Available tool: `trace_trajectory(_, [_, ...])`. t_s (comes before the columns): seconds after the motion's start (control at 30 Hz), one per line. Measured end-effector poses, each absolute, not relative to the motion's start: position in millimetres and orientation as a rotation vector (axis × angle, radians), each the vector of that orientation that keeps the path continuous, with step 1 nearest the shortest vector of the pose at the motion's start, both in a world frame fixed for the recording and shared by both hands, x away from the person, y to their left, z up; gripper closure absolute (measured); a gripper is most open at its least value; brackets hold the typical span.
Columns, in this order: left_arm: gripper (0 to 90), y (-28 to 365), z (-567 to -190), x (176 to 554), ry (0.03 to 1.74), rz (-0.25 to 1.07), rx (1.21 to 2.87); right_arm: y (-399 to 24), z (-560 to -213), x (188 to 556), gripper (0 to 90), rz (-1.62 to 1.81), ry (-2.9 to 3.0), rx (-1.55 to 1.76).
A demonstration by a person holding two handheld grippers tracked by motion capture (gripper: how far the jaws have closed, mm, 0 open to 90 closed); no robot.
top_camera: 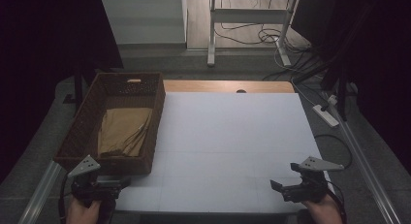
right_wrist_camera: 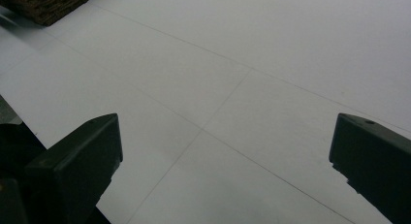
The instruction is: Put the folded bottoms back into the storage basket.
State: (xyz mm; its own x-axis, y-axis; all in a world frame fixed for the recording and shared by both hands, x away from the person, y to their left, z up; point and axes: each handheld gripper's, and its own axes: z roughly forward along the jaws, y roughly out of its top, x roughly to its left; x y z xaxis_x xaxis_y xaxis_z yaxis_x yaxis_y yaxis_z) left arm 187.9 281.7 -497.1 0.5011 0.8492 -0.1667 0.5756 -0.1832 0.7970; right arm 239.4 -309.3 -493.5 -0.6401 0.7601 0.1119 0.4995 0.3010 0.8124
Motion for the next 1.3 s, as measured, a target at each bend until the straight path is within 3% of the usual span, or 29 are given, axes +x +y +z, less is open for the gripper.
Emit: trace_trajectory(1.3, [0.0, 282, -497, 189, 1.183, 0.396, 1.881, -341, -490, 212, 0.0, 1.231, 2.189, 1.263])
